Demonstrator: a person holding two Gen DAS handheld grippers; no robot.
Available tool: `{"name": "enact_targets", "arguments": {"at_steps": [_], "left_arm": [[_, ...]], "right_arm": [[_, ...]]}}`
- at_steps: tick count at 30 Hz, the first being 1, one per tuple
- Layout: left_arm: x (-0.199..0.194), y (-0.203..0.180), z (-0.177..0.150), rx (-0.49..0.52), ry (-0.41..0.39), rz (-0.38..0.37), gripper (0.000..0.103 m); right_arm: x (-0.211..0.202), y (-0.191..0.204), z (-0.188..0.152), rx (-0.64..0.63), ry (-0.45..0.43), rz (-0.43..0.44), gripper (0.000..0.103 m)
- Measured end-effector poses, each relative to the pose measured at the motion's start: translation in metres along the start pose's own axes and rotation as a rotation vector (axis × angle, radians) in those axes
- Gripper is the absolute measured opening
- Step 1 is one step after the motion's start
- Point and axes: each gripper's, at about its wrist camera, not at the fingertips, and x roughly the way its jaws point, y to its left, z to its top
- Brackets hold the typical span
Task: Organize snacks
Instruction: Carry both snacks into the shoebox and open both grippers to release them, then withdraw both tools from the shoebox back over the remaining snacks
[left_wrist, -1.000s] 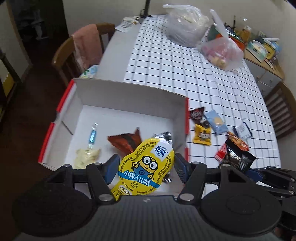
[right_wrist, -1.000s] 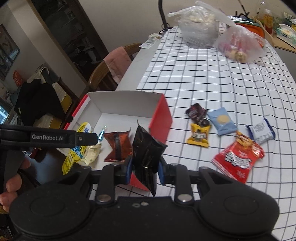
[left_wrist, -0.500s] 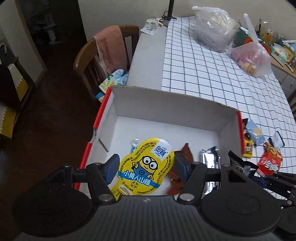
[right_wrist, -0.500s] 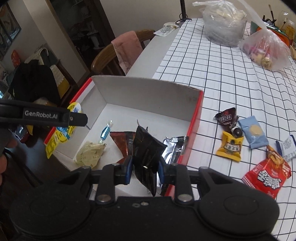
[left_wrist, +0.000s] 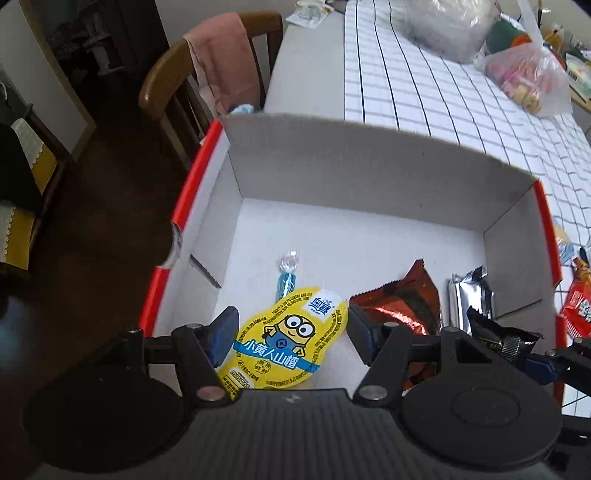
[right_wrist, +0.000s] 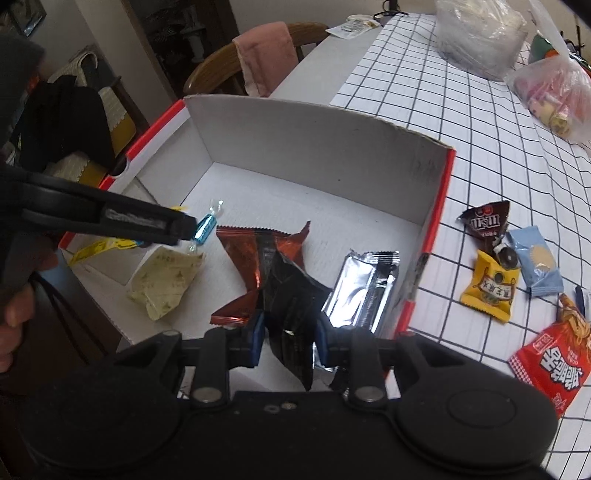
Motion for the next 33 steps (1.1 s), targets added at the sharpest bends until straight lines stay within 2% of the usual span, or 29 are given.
{"name": "enact_targets", "arguments": {"at_steps": [9,15,21,26,33], "left_arm": [[0.017,-0.004,-0.007,0.016,0.039,0.014,0.064],[0.016,-0.003,-0.011,0.014,0.019,0.021,0.064],[0.007,-0.003,-0.015,0.003,-0.017,0.016,0.064],[-0.006,-0.003,-0.019,-0.008,-0.052,-0.006,0.069],[-0.032,-0.010,-0.026,0.002,-0.104,-0.067,0.073]], "right_arm": [[0.002,0.004,0.001,-0.033,0.006,-0.046,0.029],[-0.002,0.000,0.001,-0.020,-0.003,-0.046,0.034],[-0.009,-0.002,-0.001,-0.008,-0.020,-0.030,0.046],[-0.022,-0.006,-0.005,0.010,-0.043,0.001,0.057],[-0.050,-0.013,-0.009,0.026,-0.095,0.037,0.070]]}}
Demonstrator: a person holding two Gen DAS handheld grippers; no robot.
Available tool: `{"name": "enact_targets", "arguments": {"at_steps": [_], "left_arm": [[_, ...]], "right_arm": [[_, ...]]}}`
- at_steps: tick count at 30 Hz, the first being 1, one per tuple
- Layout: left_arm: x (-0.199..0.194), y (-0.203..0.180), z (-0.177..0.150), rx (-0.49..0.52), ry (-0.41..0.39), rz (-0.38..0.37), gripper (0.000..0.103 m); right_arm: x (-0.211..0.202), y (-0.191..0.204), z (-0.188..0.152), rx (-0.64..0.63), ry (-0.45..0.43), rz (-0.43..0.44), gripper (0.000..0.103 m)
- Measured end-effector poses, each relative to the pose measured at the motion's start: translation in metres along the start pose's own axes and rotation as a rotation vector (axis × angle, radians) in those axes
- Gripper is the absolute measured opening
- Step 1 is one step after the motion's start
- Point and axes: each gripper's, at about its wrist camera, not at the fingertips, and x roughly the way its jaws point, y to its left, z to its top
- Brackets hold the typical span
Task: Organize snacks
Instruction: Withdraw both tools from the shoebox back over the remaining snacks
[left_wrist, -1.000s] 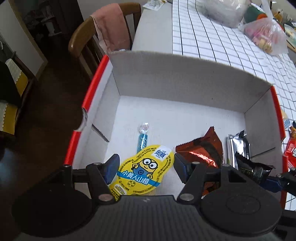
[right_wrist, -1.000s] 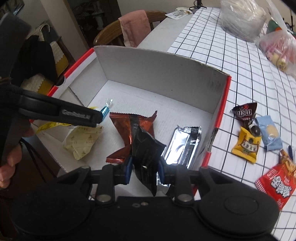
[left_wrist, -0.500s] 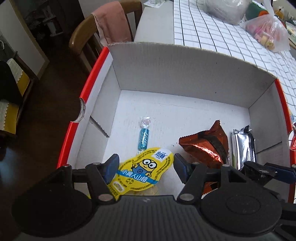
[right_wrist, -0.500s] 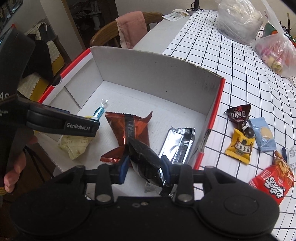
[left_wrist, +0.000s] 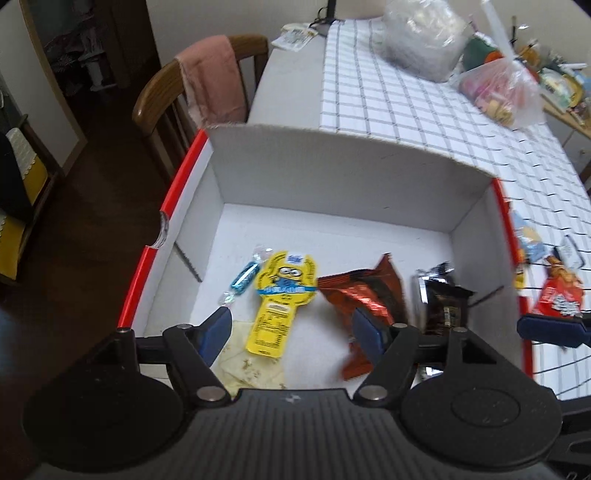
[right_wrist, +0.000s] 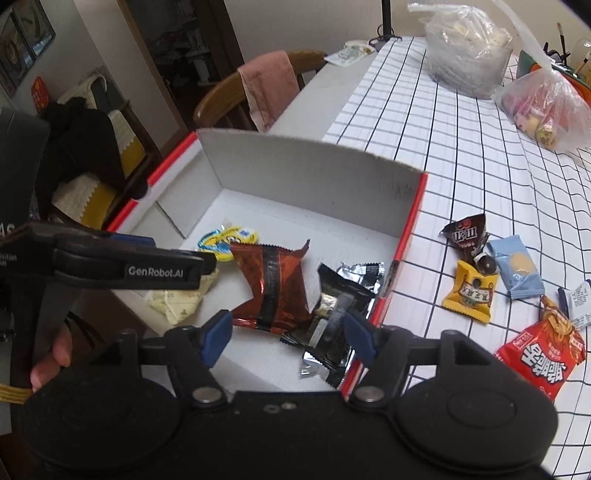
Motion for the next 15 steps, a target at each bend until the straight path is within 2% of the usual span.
{"name": "enact_targets", "arguments": {"at_steps": [5,11,15], "left_arm": [[-0.020,-0.013,-0.003,0.004,-0.035,-0.042,0.078],[-0.040,-0.036,-0.007,0.018,-0.060,-0.092,0.082],[-0.050,-0.057,-0.007,0.033,-0.073,-0.126,0.084]], "right_arm": [[-0.025,-0.008,-0.003,-0.001,-0.031,0.001,0.082],[-0.051,-0.028,-0.011,0.014,-0.059,-0.009,0.092],[-0.070,-0.047,-0.020,0.042,-0.085,-0.018,0.094]]}}
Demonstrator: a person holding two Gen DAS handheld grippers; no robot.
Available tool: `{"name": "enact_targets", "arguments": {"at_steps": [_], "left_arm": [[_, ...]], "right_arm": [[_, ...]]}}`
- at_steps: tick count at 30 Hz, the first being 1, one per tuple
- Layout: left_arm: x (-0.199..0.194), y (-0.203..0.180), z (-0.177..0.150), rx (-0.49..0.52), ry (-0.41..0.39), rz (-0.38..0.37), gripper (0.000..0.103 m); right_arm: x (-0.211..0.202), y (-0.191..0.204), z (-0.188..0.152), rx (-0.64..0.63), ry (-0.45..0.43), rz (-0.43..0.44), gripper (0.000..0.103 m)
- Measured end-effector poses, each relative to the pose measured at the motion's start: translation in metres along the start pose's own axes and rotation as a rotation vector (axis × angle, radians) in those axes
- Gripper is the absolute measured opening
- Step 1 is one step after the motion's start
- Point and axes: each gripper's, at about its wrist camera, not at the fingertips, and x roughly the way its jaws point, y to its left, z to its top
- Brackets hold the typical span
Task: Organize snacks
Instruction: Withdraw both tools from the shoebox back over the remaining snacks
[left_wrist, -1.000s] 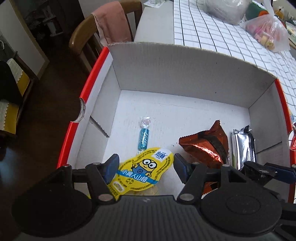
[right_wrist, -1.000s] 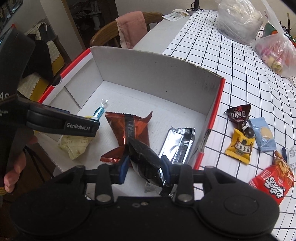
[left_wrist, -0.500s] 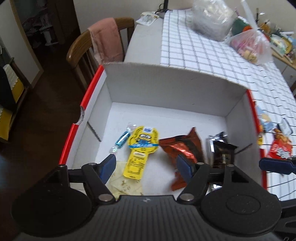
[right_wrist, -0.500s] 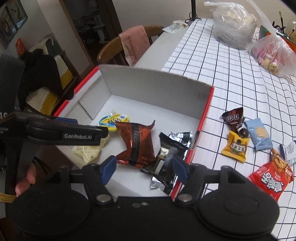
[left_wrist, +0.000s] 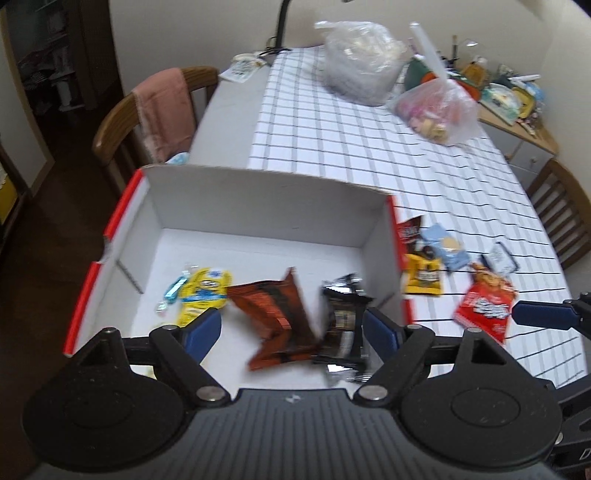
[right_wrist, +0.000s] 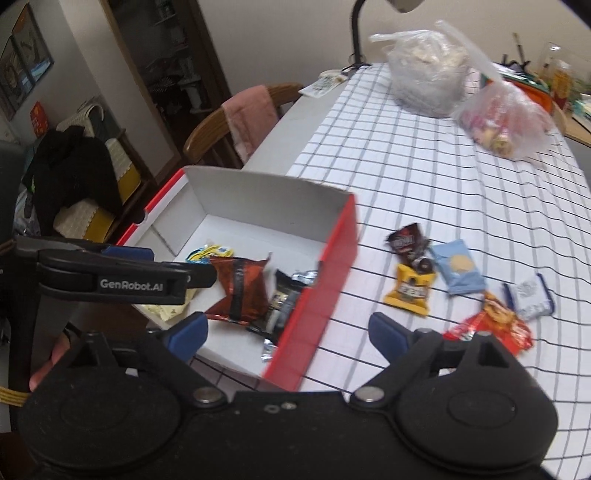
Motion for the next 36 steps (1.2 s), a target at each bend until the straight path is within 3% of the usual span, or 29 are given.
{"name": "enact_targets", "arguments": {"at_steps": [12,21,29,36], "left_arm": [[0.008,-0.087,-0.002,0.096,0.041,-0.118,0.096],[0.033,-0.157,-0.004,0.169,0.081,-0.165,0.097],[0.067,-0.204,0.004,0.227,0.136,-0.180,0.097],[0.102,-0.238,0.008,0.293,0.182,-0.187,0.097]], "right_arm": [[-0.045,-0.085,-0.028,0.065,-0.012,-0.086,0.097],[-0.061,-0.171,-0.040,0.171,0.004,-0.126,0.098],[-0.052,-0.229,-0.035,0.196,0.036,-0.193,0.098],[-0.033,-0.263,-0.029,0.207,0.062,-0.198,0.098]]}}
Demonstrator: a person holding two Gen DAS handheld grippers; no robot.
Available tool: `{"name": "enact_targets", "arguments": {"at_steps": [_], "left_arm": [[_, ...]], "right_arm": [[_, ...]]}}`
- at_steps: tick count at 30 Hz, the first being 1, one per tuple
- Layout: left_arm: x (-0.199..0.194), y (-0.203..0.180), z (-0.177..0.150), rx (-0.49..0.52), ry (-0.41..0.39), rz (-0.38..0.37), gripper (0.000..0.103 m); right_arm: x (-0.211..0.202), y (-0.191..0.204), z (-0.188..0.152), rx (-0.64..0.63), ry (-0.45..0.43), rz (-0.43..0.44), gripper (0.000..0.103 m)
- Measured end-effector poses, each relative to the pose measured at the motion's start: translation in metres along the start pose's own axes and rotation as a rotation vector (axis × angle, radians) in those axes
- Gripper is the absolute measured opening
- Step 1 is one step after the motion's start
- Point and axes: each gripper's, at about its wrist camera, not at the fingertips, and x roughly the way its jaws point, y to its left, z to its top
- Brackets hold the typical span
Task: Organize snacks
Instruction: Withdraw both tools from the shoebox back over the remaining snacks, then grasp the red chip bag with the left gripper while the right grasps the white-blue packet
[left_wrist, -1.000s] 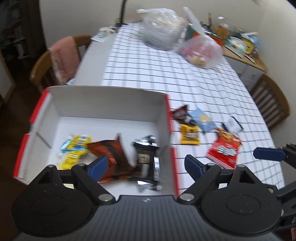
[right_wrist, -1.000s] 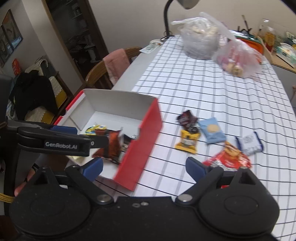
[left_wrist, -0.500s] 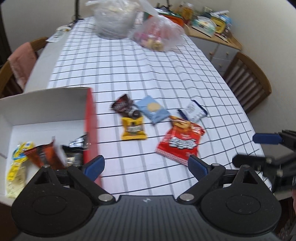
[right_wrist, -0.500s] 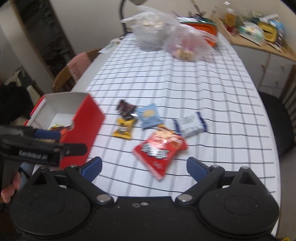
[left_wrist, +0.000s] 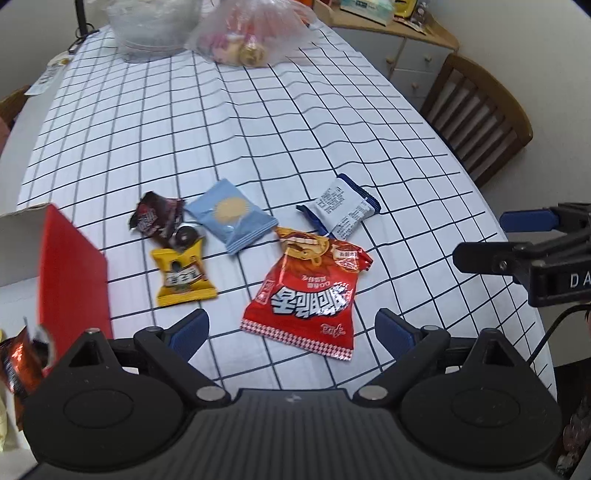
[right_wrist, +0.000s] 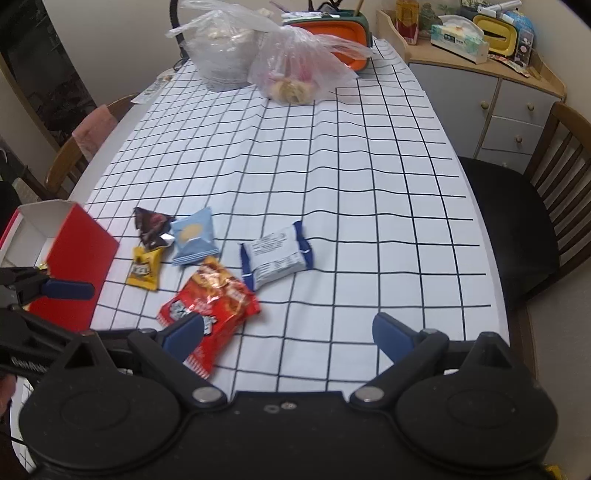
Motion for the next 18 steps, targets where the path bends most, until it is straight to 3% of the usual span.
{"name": "enact_targets", "arguments": {"at_steps": [18], "left_arm": [[0.077,-0.024,0.015,0.074,0.064,0.025,0.097]], "right_arm": [[0.093,0.001,0.041,-0.117,0.084,0.010,0.098]]}}
